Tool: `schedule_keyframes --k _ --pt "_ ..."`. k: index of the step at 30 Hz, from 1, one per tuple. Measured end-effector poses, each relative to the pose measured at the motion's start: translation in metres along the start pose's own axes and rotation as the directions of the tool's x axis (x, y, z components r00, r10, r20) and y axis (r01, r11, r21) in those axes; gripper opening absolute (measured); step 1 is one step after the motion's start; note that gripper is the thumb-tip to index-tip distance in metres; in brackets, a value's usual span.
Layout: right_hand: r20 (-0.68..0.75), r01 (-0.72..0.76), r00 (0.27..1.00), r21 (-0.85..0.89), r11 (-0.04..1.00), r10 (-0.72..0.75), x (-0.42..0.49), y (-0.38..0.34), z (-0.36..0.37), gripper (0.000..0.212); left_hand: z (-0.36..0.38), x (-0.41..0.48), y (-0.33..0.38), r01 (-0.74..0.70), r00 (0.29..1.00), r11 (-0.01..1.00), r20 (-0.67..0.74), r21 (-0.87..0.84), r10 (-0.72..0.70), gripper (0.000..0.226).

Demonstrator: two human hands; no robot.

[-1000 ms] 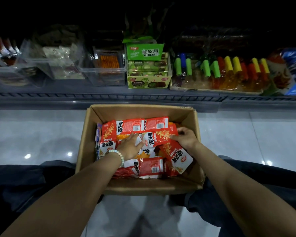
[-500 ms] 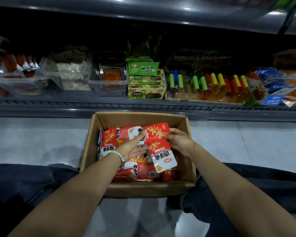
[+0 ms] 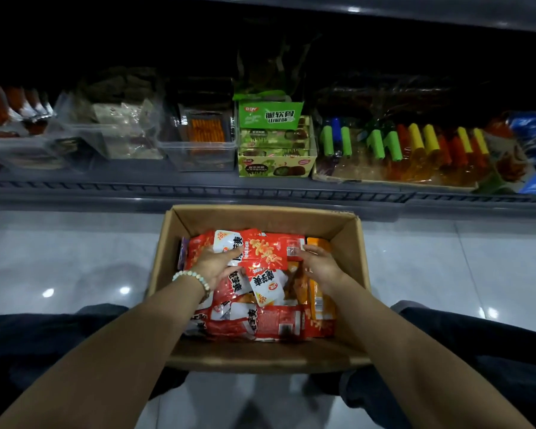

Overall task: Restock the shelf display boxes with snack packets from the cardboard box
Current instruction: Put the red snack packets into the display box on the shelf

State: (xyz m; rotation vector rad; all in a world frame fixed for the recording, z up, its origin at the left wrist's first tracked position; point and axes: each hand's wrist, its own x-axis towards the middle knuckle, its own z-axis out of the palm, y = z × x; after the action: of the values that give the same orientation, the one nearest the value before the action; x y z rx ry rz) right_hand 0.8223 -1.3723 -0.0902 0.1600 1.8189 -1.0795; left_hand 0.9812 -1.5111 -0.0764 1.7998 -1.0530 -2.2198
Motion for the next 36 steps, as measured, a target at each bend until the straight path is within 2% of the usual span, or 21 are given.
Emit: schedule_keyframes --k 4,7,12,14,19,23,28,31,33,36 --pt "-0.043 -0.079 0.996 -0.076 0.994 0.075 0.022 0.002 -0.004 0.053 0.002 0.017 0.000 0.006 0.999 0.999 -0.048 0.042 -0.004 0.093" --pt "-0.059 -0.137 0.989 -0.031 0.990 0.135 0.031 -0.001 -0.001 0.054 0.003 0.028 -0.004 0.040 0.997 0.998 -0.072 0.058 -0.036 0.088" --pt "-0.084 -0.106 0.991 -0.065 0.992 0.101 0.039 -0.004 0.011 0.035 0.002 0.035 -0.006 0.047 0.997 0.995 -0.072 0.084 -0.041 0.086" --pt "-0.072 -0.080 0.995 -0.102 0.991 0.073 0.041 -0.004 0.014 0.019 0.001 0.032 -0.006 0.051 0.997 0.996 -0.054 0.070 -0.047 0.087" --pt "-0.034 -0.014 0.999 -0.006 1.000 0.014 0.019 -0.012 0.010 0.017 -0.007 0.014 -0.001 0.042 0.999 0.999 0.006 -0.005 -0.042 0.088" --pt "-0.046 0.067 0.997 -0.043 0.997 -0.069 -0.011 -0.028 -0.006 0.012 -0.013 -0.009 0.010 0.008 0.999 0.996 0.034 -0.084 -0.005 0.078" --pt "-0.077 0.225 0.967 -0.178 0.958 -0.242 -0.058 -0.049 -0.030 0.015 -0.013 -0.046 0.020 -0.017 0.994 0.996 0.110 -0.084 0.026 0.043" --pt "-0.073 0.359 0.926 -0.129 0.925 -0.369 -0.091 -0.069 -0.048 0.025 -0.012 -0.074 0.029 -0.059 0.987 0.994 0.143 -0.097 0.073 0.032" --pt "-0.125 0.473 0.867 -0.095 0.876 -0.482 -0.114 -0.086 -0.058 0.027 -0.011 -0.090 0.036 -0.080 0.982 0.987 0.157 -0.141 0.102 0.030" --pt "-0.235 0.544 0.823 0.065 0.837 -0.517 -0.145 -0.107 -0.067 0.023 -0.004 -0.112 0.049 -0.135 0.971 0.957 0.157 -0.255 0.179 0.034"
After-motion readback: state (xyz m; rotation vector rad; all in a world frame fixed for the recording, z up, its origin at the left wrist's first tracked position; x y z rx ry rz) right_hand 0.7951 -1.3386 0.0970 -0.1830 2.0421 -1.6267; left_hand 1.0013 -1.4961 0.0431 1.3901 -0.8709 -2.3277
